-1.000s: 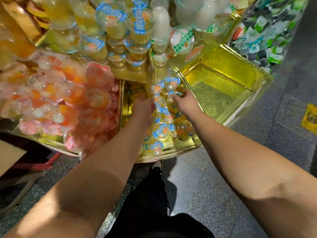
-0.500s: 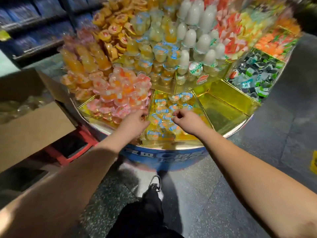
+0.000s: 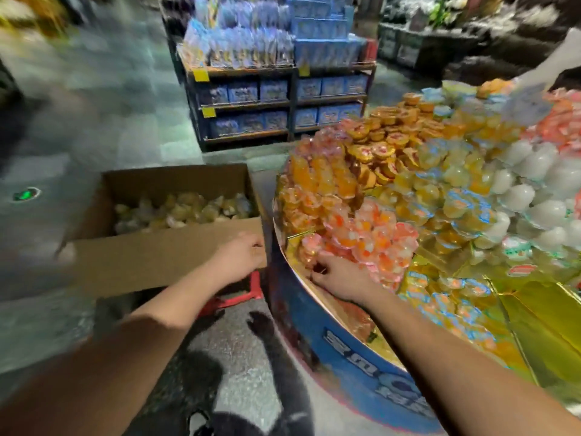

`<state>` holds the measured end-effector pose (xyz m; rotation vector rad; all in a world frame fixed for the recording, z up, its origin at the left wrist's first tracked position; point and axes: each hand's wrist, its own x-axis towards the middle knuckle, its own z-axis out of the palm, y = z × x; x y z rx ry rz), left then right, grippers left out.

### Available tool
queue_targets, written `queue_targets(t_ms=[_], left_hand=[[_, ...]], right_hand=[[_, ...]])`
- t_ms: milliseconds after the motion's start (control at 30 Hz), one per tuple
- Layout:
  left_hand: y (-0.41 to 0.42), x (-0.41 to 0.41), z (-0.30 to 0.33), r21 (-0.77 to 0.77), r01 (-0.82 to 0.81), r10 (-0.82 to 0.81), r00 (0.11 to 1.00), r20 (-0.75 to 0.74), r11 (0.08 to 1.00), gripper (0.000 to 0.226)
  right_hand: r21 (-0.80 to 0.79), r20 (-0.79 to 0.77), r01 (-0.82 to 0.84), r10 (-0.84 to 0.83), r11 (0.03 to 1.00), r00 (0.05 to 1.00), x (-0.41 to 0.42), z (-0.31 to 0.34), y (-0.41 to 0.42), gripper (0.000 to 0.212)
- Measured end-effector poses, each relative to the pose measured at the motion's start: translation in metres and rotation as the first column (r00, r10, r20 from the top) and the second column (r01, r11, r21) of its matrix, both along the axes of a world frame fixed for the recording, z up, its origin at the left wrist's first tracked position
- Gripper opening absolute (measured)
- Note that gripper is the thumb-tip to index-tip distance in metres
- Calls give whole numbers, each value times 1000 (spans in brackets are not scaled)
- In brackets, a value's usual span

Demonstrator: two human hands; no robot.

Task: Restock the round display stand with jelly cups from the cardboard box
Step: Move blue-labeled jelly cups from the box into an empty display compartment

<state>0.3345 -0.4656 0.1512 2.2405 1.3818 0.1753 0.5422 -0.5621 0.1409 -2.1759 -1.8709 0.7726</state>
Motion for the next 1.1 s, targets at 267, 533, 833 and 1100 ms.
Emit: queue_targets(t_ms=[267,533,833,1100], left_hand=[[126,-148,-27,-74,-193,193,981,-2,978,31],[226,-208,-63,-161,-189,190,982,-9,969,20],[324,-167,-116,-363,-204,212,977,-18,909,30],[419,-116,-180,-582,-295,288,952,-108,758,30]], right_hand=[[-73,-95,-74,67,995,993,-132,-31,167,27],[-160,-191,48,-79,986,978,-182,-78,262,19],[-125,-228,231,-254,965,940,-144,-120,354,6],[-225,-263,358,-410,906,873,-104,-180,440,18]])
